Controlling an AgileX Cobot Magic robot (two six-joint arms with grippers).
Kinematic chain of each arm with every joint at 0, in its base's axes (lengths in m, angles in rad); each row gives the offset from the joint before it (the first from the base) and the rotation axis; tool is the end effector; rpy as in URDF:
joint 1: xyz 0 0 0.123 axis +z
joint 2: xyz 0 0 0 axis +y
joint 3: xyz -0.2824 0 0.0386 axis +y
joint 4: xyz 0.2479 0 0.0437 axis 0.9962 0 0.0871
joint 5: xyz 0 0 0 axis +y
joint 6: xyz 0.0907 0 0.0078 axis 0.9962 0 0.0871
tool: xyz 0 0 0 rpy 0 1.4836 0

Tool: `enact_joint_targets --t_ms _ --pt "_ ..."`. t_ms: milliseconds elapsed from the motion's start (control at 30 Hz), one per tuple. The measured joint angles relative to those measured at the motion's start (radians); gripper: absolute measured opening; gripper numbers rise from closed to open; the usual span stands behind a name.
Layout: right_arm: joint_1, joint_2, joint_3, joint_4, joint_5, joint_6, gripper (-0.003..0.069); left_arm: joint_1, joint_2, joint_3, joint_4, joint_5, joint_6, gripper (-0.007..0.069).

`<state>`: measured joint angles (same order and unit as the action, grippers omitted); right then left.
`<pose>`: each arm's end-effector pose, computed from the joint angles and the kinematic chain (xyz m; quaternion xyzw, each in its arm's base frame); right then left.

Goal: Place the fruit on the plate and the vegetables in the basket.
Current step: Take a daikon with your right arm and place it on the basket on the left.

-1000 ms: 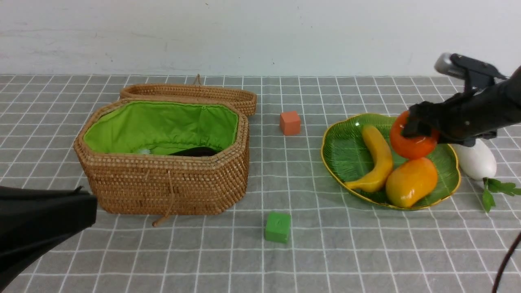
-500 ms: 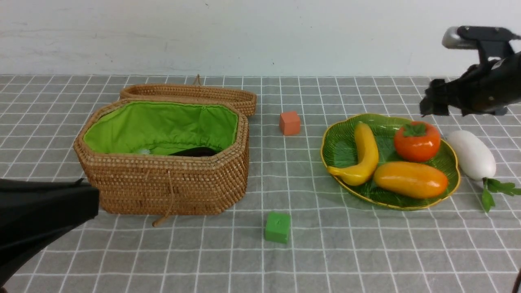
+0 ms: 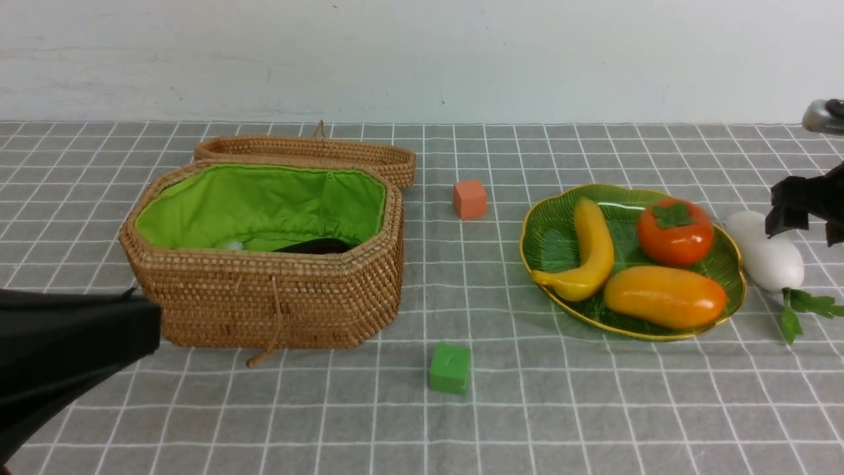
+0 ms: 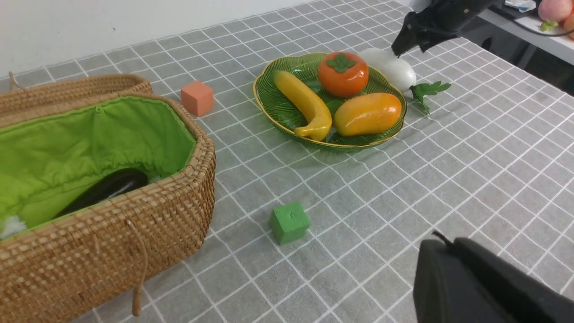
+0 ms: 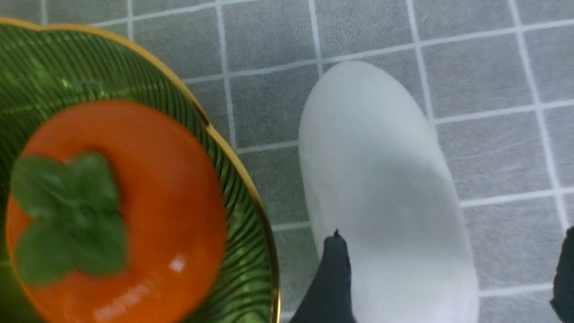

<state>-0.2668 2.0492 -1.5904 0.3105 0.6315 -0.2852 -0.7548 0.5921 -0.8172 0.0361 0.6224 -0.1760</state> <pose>0.4439 -0.1043 0.2109 0.0855 0.9493 0.0425 0.2996 0.0783 -0.0711 0.3827 0.2359 0.7725 -0.2492 0.5343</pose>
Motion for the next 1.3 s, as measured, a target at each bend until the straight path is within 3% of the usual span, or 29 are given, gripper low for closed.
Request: enact_joint_targets --t_ms 600,933,1133,1300 --pt "-0.001 0.126 -0.019 0.106 -0.044 -0.119 0.0604 0.000 0.000 0.000 -0.005 0.001 -0.001 0.0013" --pt "-0.002 0.139 -0.025 0.115 -0.073 -0.133 0.0531 0.000 0.000 0.000 -0.006 0.001 -0.003 0.0017" --pt "-0.002 0.089 -0.029 0.108 0.048 -0.129 0.0531 0.000 0.000 0.000 -0.007 0.001 -0.003 0.0017" --pt "0.004 -0.126 -0.030 0.110 0.192 -0.048 0.0531 0.000 0.000 0.000 -0.008 0.005 -0.003 0.0017"
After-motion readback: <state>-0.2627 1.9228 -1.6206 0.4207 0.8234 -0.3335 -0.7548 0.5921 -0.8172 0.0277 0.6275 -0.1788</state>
